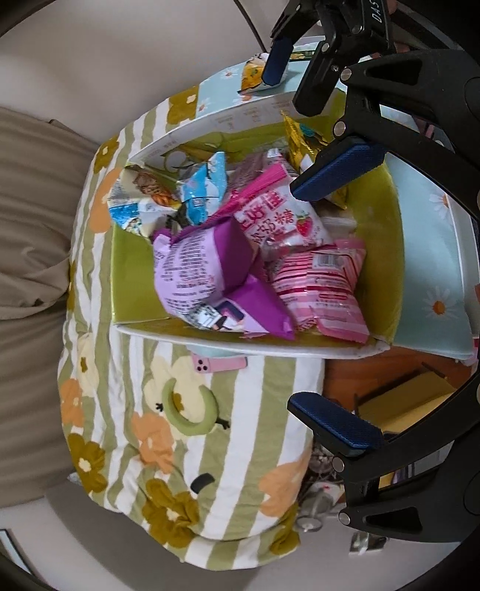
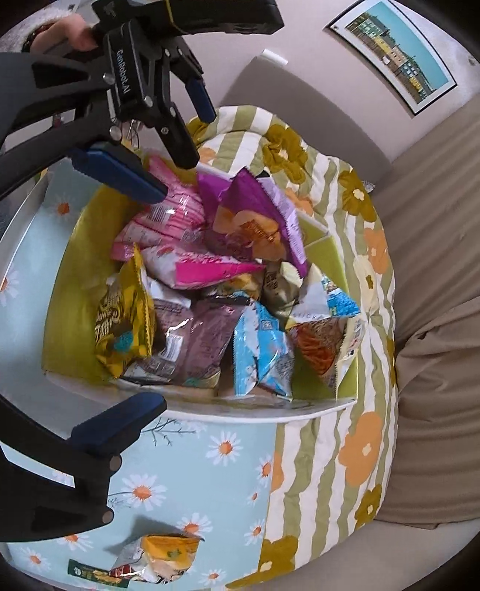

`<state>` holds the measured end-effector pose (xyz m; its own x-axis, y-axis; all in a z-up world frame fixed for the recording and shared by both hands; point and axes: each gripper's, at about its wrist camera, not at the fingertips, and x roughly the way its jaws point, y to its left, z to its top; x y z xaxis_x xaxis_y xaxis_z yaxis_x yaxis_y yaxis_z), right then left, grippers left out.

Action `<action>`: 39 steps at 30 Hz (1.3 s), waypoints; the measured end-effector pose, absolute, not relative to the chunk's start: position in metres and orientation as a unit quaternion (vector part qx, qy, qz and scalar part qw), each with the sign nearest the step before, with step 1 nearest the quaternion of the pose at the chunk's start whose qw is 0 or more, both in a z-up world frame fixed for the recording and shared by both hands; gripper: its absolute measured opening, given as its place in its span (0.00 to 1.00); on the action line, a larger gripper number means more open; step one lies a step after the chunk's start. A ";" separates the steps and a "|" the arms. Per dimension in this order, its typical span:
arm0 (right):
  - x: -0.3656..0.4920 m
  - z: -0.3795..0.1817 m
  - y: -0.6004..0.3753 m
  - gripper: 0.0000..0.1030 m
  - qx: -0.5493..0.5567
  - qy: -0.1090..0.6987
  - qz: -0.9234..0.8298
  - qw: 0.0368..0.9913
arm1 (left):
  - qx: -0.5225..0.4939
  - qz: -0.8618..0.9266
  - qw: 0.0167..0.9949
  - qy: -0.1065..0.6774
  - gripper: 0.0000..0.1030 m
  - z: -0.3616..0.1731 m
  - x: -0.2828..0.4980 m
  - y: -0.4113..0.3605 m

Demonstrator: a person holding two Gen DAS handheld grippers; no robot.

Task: Organize snacks
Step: 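Lower both bags into the box and open both tools, then grasp striped chip bag with left tool while right tool grasps green cracker pack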

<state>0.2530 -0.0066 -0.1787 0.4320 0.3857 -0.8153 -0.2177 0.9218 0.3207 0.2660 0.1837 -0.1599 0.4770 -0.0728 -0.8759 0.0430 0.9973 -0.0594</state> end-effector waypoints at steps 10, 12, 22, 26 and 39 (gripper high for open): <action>0.229 -0.151 -0.034 0.99 0.069 0.457 0.187 0.867 | 0.000 -0.032 0.874 0.485 0.99 -0.132 0.253 0.152; 0.221 -0.144 -0.051 0.99 0.066 0.451 0.179 0.872 | 0.005 -0.038 0.879 0.476 0.99 -0.124 0.250 0.138; 0.178 -0.130 -0.164 0.99 0.070 0.449 0.105 0.885 | 0.022 -0.123 0.881 0.457 0.99 -0.106 0.238 0.009; 0.159 -0.132 -0.214 0.99 0.067 0.453 0.065 0.886 | 0.030 -0.154 0.875 0.458 0.99 -0.107 0.233 -0.051; 0.128 -0.179 -0.327 0.99 0.099 0.493 0.004 0.864 | 0.073 -0.237 0.824 0.509 0.99 -0.161 0.236 -0.211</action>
